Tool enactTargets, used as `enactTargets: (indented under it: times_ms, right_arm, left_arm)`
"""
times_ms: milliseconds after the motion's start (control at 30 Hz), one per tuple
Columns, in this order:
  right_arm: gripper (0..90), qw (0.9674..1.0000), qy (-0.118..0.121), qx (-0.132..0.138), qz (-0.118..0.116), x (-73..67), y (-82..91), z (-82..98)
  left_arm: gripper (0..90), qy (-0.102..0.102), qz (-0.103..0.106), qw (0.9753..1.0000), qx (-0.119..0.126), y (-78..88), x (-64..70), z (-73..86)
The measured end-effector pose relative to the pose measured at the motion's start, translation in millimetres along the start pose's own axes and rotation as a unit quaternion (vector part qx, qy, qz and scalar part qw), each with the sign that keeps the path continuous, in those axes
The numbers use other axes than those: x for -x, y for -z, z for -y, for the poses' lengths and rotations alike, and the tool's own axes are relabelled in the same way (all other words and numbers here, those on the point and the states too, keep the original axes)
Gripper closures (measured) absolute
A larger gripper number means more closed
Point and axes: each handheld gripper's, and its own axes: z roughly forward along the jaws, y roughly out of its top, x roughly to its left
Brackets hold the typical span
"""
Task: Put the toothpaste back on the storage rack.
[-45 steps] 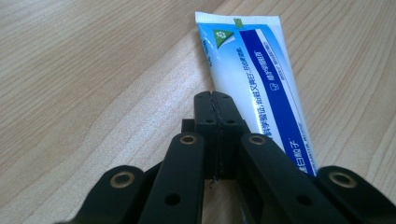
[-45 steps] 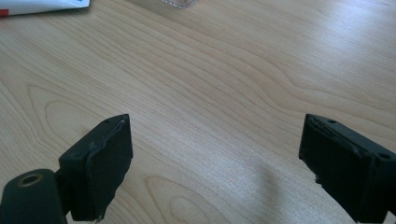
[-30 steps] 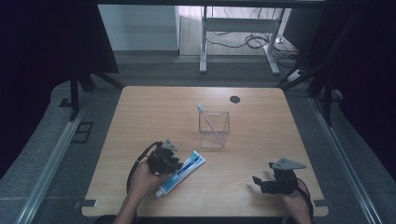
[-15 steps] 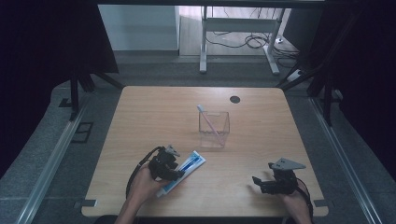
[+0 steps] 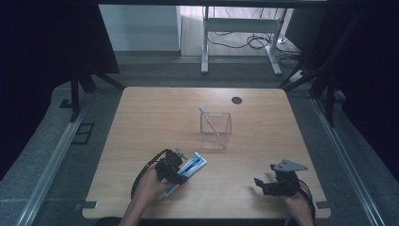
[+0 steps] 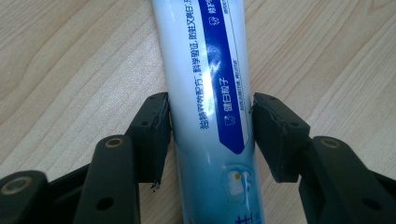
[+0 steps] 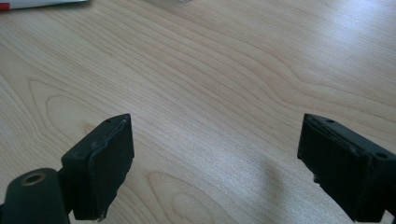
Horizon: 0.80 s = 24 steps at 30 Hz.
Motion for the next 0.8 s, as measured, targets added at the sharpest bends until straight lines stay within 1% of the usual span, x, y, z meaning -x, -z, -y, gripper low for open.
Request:
enactTargets:
  times_ms: [100,167,233,300,367,467,533,667,767,800]
  right_arm:
    - [10.7,1.0,0.0,-0.002,-0.001,-0.1,-0.7,0.2]
    - [10.8,1.0,0.001,-0.003,-0.001,-0.4,-1.1,0.3]
    - [10.8,1.0,0.001,-0.003,-0.002,-0.5,-1.1,0.3]
    - [10.8,1.0,0.0,-0.003,-0.001,-0.3,-0.8,0.3]
    - [10.9,1.0,0.0,-0.002,0.0,0.2,-0.4,0.3]
    - [10.9,1.0,0.0,-0.002,0.0,0.3,-0.4,0.5]
    - [10.9,1.0,0.0,-0.003,-0.001,0.3,-0.5,0.4]
    - [11.0,1.0,0.0,-0.004,-0.002,0.3,-1.1,0.6]
    - [11.0,1.0,-0.001,-0.004,-0.002,0.8,-1.0,0.8]
    - [11.0,1.0,-0.002,-0.003,-0.002,1.0,-0.9,0.8]
  left_arm:
    - [47.9,0.002,-0.005,0.9999,-0.009,-2.4,2.1,-2.1]
    - [48.3,-0.003,-0.01,0.9998,-0.016,-3.7,3.4,-3.8]
    - [49.1,-0.003,-0.014,0.9997,-0.022,-3.7,4.5,-5.2]
    - [51.5,-0.003,-0.016,0.9996,-0.024,-3.3,5.7,-5.9]
    - [56.1,-0.004,-0.017,0.9995,-0.025,-1.9,6.5,-6.4]
    - [63.4,-0.003,-0.014,0.9997,-0.021,0.8,6.0,-6.1]
    - [66.4,-0.004,-0.012,0.9998,-0.018,2.1,4.9,-5.6]
    - [69.8,0.0,-0.001,0.9999,-0.01,3.9,2.4,-4.1]
    - [71.4,-0.001,0.003,1.0,-0.008,5.0,1.2,-3.5]
    - [71.6,-0.004,0.004,0.9999,-0.009,5.3,0.7,-3.6]
